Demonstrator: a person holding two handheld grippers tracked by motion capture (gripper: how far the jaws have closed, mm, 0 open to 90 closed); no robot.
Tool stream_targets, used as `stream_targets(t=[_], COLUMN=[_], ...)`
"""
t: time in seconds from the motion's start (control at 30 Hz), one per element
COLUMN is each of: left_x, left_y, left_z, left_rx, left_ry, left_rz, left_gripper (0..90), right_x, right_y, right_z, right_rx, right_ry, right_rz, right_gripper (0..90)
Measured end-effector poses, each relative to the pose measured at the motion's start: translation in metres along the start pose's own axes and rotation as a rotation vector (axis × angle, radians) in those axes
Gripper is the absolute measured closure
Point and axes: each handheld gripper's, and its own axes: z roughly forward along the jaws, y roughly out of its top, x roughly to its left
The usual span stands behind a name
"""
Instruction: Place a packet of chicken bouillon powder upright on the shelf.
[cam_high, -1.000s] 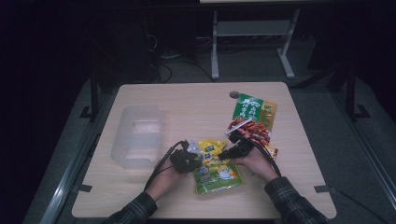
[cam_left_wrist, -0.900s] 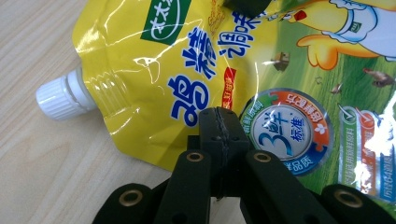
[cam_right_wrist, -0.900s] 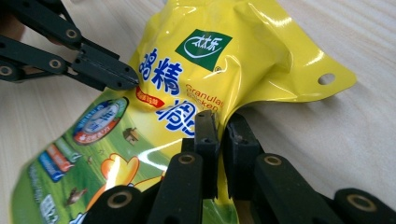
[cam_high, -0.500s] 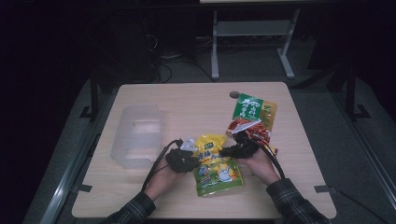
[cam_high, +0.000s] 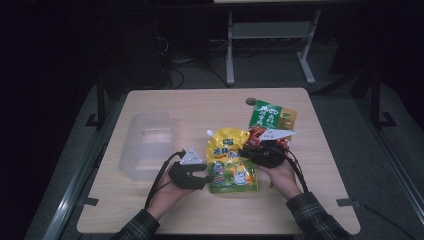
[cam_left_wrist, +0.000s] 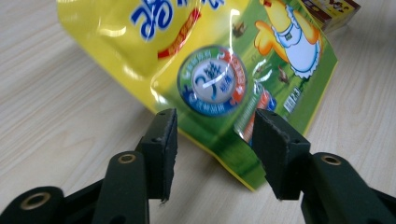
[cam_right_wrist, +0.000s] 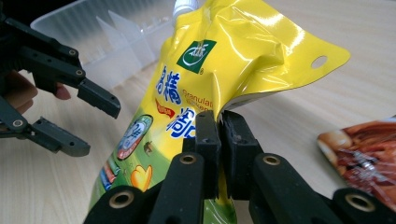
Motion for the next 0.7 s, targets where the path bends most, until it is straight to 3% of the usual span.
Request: stream_targets(t=[0.13,0.33,0.57,0.7], left_x=[0.004,0.009,0.02,0.023], left_y=[0.0,0.003,0.013,0.017], left_z=[-0.004,-0.01,-0.01,-0.009], left_rx=[-0.044,-0.134,-0.235,-0.266], left_ry=[0.015,0.023,-0.046,-0.095], left_rz=[-0.042,-0.063,-0.105,-0.109], left_gripper=[43.6,40.4,46.2,59.1], right_x=[0.003,0.009,0.019,0.025], right_y=[0.001,0.0,-0.004,-0.008], right_z=[-0.008,-0.023,-0.03,-0.033], right_rx=[-0.037,-0.08,-0.101,-0.108], right_ry=[-0.008,0.021,0.057,0.072], right_rz=[-0.038,-0.103,-0.14,-0.156], right_gripper=[85.4,85.4,85.4,85.4])
